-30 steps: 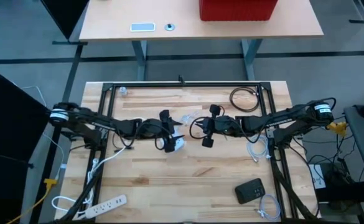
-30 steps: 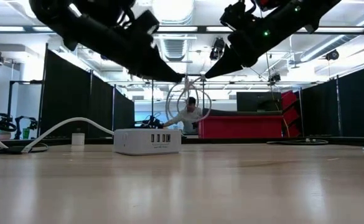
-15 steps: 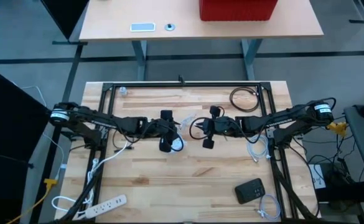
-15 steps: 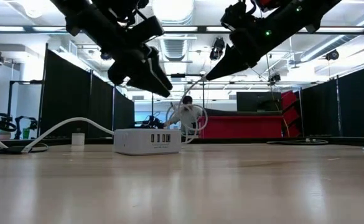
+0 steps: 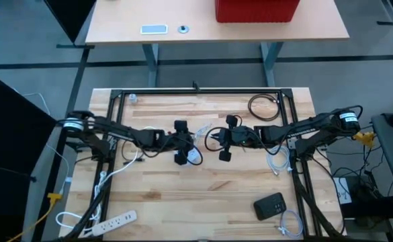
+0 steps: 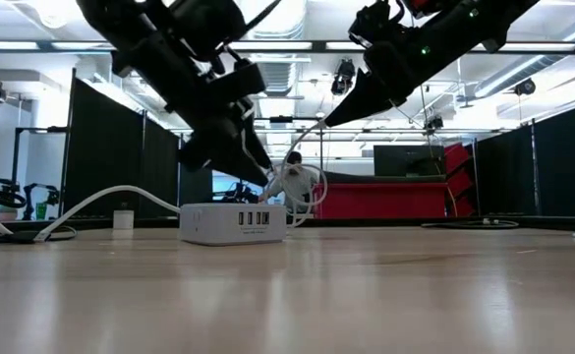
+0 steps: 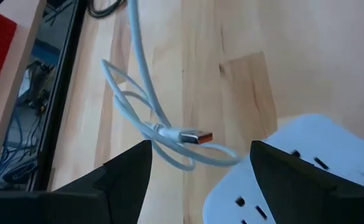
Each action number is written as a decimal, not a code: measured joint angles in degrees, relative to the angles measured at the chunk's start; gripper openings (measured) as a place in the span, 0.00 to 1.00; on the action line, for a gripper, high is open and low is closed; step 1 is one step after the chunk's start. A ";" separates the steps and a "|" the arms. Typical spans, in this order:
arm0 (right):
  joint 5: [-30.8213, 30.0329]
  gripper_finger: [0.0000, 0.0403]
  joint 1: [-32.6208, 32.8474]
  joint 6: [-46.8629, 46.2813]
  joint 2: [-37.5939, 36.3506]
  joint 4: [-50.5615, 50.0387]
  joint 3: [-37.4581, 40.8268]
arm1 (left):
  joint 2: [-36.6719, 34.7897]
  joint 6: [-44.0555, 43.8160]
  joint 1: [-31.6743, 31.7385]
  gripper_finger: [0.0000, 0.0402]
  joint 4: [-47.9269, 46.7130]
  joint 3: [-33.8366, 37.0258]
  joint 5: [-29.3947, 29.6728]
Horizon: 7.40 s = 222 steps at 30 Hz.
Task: Insert USB
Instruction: Insert the white USB cable into the top white outlet extension
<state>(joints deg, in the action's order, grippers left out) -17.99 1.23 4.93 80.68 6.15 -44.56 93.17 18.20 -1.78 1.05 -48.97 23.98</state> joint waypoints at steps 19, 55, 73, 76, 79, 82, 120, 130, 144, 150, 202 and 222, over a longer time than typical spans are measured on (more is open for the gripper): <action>-0.01 0.01 0.00 0.00 0.00 -0.37 0.00 | 7.08 -3.88 -0.09 0.42 9.79 0.00 8.56; -0.01 0.51 2.84 -1.31 0.76 -11.26 -0.04 | -0.08 -6.97 -2.62 0.00 10.79 0.85 8.36; -0.04 0.48 3.69 7.78 3.27 -9.85 -0.04 | -0.99 -8.70 -2.73 0.00 11.00 0.90 6.82; -0.15 0.48 3.70 13.42 5.70 -5.56 -0.04 | -1.51 -8.83 -2.75 0.00 11.37 0.90 5.48; -2.41 0.48 4.24 20.22 8.20 -0.60 -0.04 | -1.88 -9.64 -2.82 0.00 11.16 0.90 4.97; -7.50 0.47 5.39 28.41 10.04 2.14 -0.04 | -2.19 -10.00 -3.11 0.00 10.78 0.90 4.95; -8.60 0.05 7.40 24.33 8.65 3.32 -0.84 | -2.09 -9.73 -2.46 0.00 7.45 1.18 2.42; -5.53 0.05 7.54 16.23 -4.85 -4.99 -0.85 | -1.20 -11.24 -0.16 0.00 7.45 4.98 2.46; -5.57 0.05 7.50 11.50 -20.06 -9.04 -0.87 | -14.86 -0.81 -0.07 0.18 -11.07 -2.56 16.38; -5.59 0.05 7.48 10.80 -18.94 -9.29 -0.87 | -21.08 -6.66 -0.09 0.38 -9.94 -2.75 -2.24; 3.89 0.05 7.48 15.66 -14.07 6.16 -0.85 | -0.35 -3.94 -0.46 0.68 39.40 -2.67 -12.58; 2.76 0.05 7.34 15.72 -14.05 5.57 -0.85 | -0.40 -3.72 -0.55 0.01 39.48 -2.67 -12.80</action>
<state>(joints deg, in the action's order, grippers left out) -15.22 8.58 20.64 66.63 11.72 -45.41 92.77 14.48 -2.33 40.52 -51.64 11.18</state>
